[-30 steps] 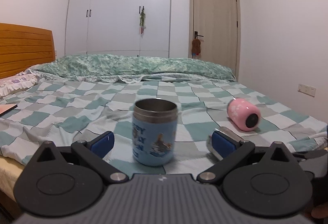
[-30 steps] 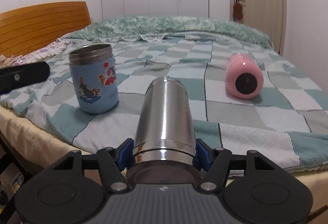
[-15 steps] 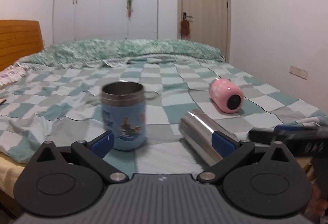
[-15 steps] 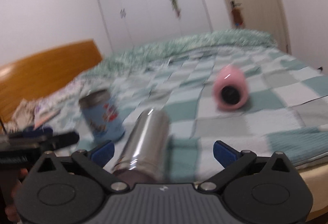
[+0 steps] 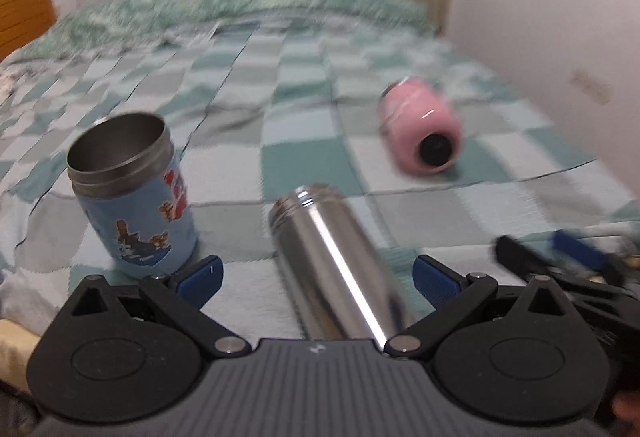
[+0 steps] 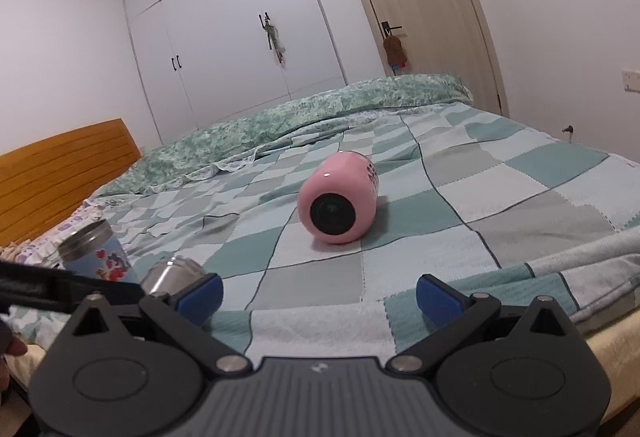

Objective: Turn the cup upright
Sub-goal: 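Close the left gripper on the silver bottle while the right gripper releases it, then turn the silver bottle upright with the left gripper and lower it beside the blue cup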

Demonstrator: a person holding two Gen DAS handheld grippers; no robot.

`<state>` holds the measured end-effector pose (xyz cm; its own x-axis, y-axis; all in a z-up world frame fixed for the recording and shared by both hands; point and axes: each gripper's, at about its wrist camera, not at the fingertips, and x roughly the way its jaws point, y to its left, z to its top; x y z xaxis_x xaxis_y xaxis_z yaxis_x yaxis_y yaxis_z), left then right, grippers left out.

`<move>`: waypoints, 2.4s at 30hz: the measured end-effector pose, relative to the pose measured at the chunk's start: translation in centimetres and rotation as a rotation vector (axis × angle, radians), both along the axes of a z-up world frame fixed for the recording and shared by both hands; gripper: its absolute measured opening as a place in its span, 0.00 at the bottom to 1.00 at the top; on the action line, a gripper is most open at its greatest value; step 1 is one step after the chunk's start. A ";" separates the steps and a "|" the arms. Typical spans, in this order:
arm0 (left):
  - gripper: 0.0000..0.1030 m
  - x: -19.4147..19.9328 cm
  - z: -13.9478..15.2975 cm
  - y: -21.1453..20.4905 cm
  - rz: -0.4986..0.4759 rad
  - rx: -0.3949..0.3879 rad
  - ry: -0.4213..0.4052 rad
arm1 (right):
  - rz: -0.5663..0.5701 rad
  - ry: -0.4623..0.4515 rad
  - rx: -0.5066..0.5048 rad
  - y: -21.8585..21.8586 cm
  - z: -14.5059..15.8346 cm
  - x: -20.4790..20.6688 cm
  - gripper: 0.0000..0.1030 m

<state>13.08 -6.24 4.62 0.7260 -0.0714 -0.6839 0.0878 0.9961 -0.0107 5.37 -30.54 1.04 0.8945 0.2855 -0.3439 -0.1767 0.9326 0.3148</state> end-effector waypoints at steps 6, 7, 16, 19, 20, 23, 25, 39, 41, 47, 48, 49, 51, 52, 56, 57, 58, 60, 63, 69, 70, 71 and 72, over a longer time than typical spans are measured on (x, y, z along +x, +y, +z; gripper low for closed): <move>0.79 3.9 -1.9 0.4 0.039 -0.092 0.164 | 0.011 0.000 0.017 -0.4 -0.3 0.7 1.00; 0.71 4.1 -2.1 0.6 0.029 -0.130 0.180 | 0.010 0.000 0.025 -0.5 -0.4 0.7 1.00; 0.66 1.5 -0.5 1.2 -0.011 -0.169 0.052 | 0.003 0.007 0.079 -1.3 -0.7 0.5 1.00; 0.65 1.0 0.6 1.4 0.019 -0.149 0.009 | 0.004 0.002 0.079 -1.3 -0.7 0.4 1.00; 0.65 0.7 1.0 1.6 0.018 -0.154 -0.018 | 0.003 0.002 0.079 -1.2 -0.7 0.4 1.00; 0.64 0.3 2.2 2.0 0.014 -0.162 -0.077 | 0.001 0.003 0.078 -1.1 -0.8 0.4 1.00; 0.64 0.1 2.9 2.0 0.008 -0.156 -0.124 | 0.000 0.002 0.076 -1.1 -0.8 0.4 1.00; 0.62 2.6 3.0 -0.2 0.058 0.060 -0.331 | 0.000 -0.014 0.025 -0.2 -0.7 0.2 1.00; 0.62 3.1 2.5 -0.1 0.063 0.068 -0.320 | 0.001 -0.016 0.017 -0.1 -0.7 0.2 1.00; 0.62 3.7 0.3 0.7 0.079 0.073 -0.291 | 0.002 -0.018 0.011 0.0 -0.6 0.2 1.00; 0.62 3.4 0.0 0.8 0.080 0.068 -0.304 | 0.002 -0.018 0.011 0.0 -0.6 0.1 1.00; 0.62 3.2 -0.1 0.9 0.076 0.064 -0.322 | 0.002 -0.018 0.011 0.0 -0.6 0.1 1.00; 0.62 2.8 -0.1 1.0 0.079 0.055 -0.335 | 0.002 -0.018 0.009 0.0 -0.6 0.2 1.00; 0.62 2.7 0.0 1.1 0.079 0.045 -0.346 | 0.003 -0.017 0.008 0.1 -0.6 0.2 1.00; 0.62 2.4 0.8 1.1 0.082 0.041 -0.410 | 0.004 -0.018 0.003 0.2 -0.6 0.2 1.00; 0.62 2.6 1.0 0.9 0.081 0.051 -0.416 | 0.004 -0.017 0.002 0.2 -0.6 0.2 1.00; 0.62 2.7 0.9 0.8 0.080 0.061 -0.416 | 0.004 -0.016 0.001 0.3 -0.6 0.3 1.00; 0.62 3.0 0.3 0.7 0.077 0.058 -0.396 | 0.004 -0.016 0.001 0.3 -0.6 0.3 1.00; 0.61 2.8 -1.6 1.1 0.073 0.045 -0.406 | 0.004 -0.016 0.001 0.3 -0.6 0.3 1.00; 0.62 1.6 -2.0 0.9 0.061 0.050 -0.448 | 0.005 -0.015 -0.005 0.4 -0.6 0.3 1.00; 0.67 1.5 -2.0 0.9 0.067 0.044 -0.449 | 0.005 -0.015 -0.006 0.4 -0.6 0.4 1.00; 0.84 1.3 -1.9 1.0 0.074 0.033 -0.453 | 0.005 -0.015 -0.007 0.4 -0.6 0.4 1.00; 0.91 1.0 -1.7 1.2 0.077 0.024 -0.466 | 0.004 -0.015 -0.007 0.4 -0.6 0.4 1.00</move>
<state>14.08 -5.05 2.90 0.9587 0.0068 -0.2844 0.0033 0.9994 0.0350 5.74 -30.15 0.42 0.8983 0.2872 -0.3325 -0.1854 0.9339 0.3057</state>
